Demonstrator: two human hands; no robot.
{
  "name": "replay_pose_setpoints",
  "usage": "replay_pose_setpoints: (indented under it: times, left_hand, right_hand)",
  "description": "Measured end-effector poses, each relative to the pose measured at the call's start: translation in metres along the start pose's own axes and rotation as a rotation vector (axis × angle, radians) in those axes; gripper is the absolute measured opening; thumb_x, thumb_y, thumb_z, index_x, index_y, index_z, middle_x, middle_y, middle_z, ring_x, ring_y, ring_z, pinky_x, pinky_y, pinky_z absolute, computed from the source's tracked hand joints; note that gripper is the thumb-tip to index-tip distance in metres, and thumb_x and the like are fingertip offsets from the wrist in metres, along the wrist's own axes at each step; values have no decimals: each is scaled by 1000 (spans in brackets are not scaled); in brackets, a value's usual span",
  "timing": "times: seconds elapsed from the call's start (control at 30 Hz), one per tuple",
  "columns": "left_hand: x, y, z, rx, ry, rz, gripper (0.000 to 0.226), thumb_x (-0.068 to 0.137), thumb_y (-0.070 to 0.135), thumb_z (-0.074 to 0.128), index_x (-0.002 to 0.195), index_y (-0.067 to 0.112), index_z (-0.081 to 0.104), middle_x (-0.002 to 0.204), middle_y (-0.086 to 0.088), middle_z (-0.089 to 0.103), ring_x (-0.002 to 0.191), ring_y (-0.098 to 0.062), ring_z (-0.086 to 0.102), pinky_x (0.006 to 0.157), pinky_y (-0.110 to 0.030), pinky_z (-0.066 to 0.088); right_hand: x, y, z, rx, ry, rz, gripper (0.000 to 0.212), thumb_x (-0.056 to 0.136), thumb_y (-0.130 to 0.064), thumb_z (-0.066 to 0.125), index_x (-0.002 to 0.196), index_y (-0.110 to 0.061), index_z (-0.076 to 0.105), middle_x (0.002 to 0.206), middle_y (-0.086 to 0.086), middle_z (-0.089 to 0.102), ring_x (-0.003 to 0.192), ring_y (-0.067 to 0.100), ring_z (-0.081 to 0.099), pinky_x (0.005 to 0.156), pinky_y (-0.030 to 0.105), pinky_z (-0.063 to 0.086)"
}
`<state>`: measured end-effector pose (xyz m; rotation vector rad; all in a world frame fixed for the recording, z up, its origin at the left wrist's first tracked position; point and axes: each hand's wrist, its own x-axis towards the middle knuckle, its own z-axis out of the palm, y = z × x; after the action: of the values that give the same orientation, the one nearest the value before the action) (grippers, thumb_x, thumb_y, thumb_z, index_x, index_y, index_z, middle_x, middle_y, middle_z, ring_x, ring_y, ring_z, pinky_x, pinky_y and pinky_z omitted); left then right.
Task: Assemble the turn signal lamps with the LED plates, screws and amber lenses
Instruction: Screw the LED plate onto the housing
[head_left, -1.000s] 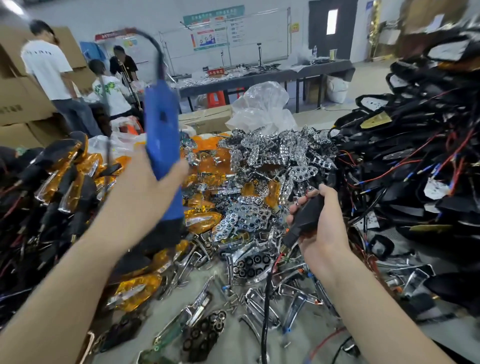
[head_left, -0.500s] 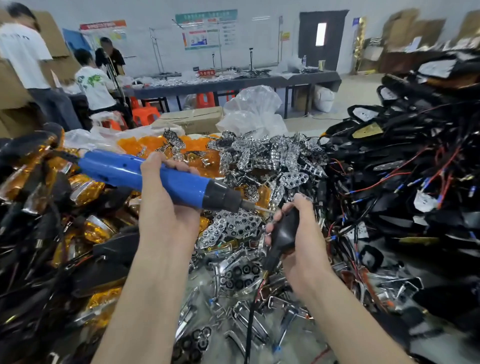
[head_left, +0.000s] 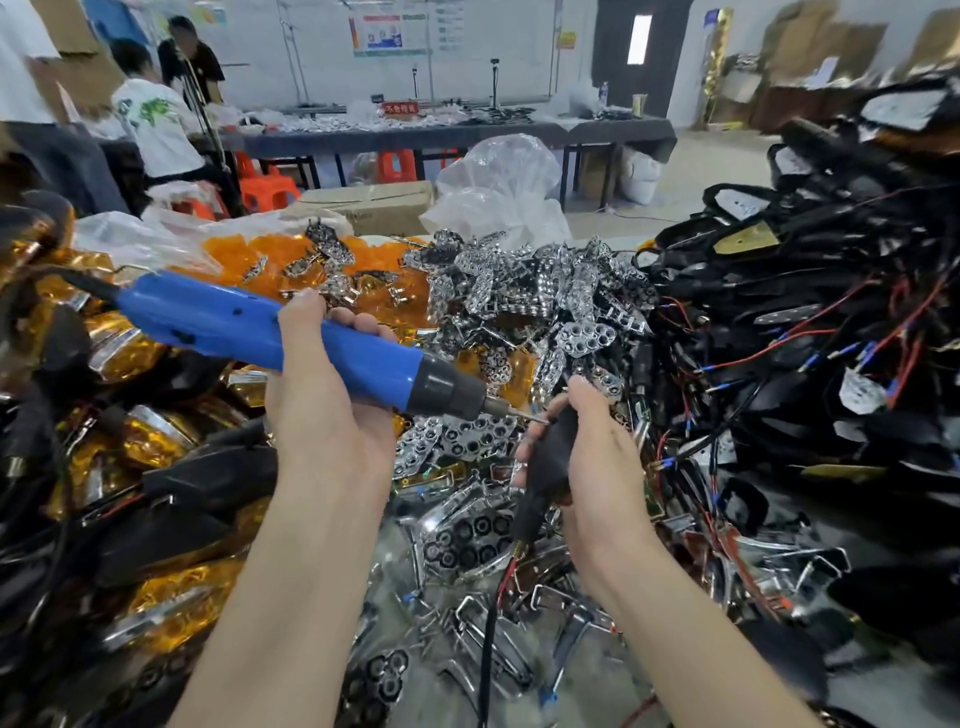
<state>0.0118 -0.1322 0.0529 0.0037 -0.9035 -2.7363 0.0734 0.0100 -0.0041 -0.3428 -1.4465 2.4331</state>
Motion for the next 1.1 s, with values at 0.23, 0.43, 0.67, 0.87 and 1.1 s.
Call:
replay_pose_setpoints:
  times: [0.23,0.43,0.67,0.87,1.1]
  left_hand:
    - [-2,1,1,-12,8,-16,10,96,19,64,95,15,55,73,3,58,64,-12,60,73,-30,56]
    - [-3,0,3,-4,20,-16,11,97,18,63,98,13,53,74,2,58,63,-12,59,72,-30,56]
    - [-3,1,3,22,13,-9,12,95,17,63,91,12,53,74,1,56,63,-13,58,71,-29,55]
    - [-4,2,3,29,27,-22,11,95,18,65,92,14,55,74,2,59,64,-12,61,72,-30,56]
    - [-4,1,4,13,50,-20,10,95,16,64,95,13,54,71,2,59,61,-12,60,69,-29,57]
  right_hand:
    - [1,2,-3,-21,24,-15,35,106,-37,51,78,-17,60,63,3,60,56,19,59,48,32,52]
    - [1,2,-5,-74,19,-41,32,106,-35,48,82,-16,58,66,2,61,57,18,61,50,33,53]
    - [-1,4,-4,-166,39,-118,37,103,-38,44,69,-33,59,68,-1,62,62,19,62,56,39,55]
    - [-2,3,-4,-203,43,-141,30,106,-35,44,82,-23,56,66,-5,61,61,17,61,58,40,55]
    - [-3,4,-3,-216,44,-144,28,108,-34,44,89,-15,53,65,-5,60,61,17,60,60,41,53]
